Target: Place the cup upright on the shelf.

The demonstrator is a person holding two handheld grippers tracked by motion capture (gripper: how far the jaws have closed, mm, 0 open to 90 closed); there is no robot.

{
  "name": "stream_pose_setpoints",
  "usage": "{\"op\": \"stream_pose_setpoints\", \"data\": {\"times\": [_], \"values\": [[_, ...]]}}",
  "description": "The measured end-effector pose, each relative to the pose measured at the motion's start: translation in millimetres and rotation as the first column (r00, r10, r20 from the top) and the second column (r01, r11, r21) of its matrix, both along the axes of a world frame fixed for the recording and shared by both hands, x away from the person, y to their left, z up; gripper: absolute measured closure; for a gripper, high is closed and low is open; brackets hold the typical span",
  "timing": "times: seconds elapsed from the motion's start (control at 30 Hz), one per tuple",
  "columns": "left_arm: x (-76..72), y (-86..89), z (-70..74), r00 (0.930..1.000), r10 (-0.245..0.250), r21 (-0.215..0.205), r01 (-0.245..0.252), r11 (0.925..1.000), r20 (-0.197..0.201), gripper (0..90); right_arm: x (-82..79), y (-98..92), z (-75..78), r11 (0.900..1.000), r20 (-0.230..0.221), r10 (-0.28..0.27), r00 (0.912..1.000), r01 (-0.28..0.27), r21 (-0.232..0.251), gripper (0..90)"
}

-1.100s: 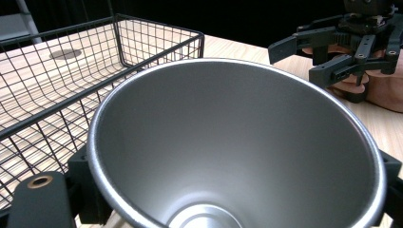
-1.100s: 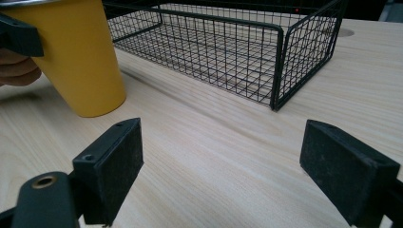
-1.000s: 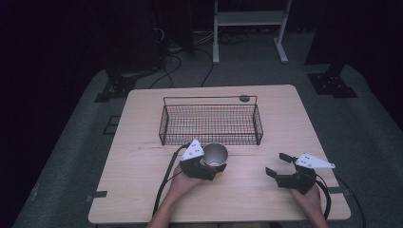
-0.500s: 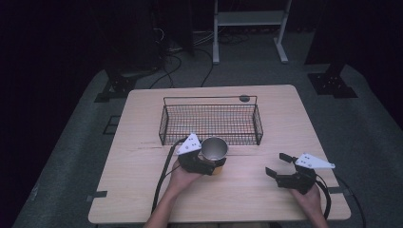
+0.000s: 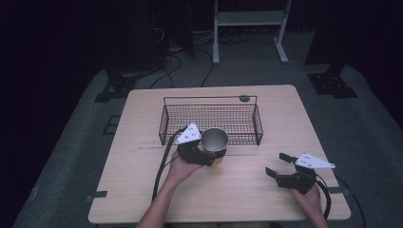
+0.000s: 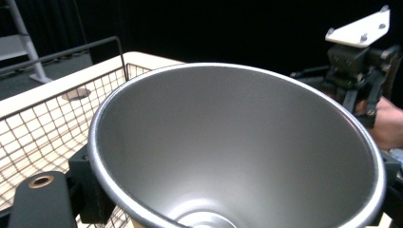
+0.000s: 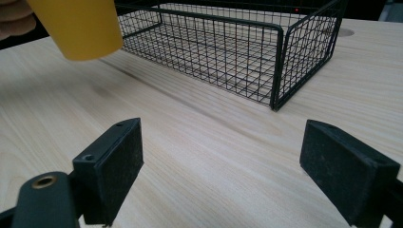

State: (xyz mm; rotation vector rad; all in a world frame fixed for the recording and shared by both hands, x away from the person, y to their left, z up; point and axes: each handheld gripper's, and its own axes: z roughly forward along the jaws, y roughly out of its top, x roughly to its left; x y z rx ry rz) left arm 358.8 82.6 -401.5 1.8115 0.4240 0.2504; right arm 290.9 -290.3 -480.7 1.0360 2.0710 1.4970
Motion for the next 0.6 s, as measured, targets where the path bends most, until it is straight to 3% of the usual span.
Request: {"op": "stream_pose_setpoints", "data": {"times": [0.33,0.6], "values": [[21.4,5.0,17.5,0.9998,0.007,-0.022,-0.007,0.9997,-0.019,12.5,0.1,-0.1,0.1,1.0,0.0,0.001,1.0,-0.001,0.002,13.4],[37.7,4.4,31.4,0.9998,0.015,0.004,-0.015,0.9999,-0.013,12.5,0.4,-0.3,0.0,1.0,0.002,0.002,1.0,-0.002,0.002,13.4]]}}
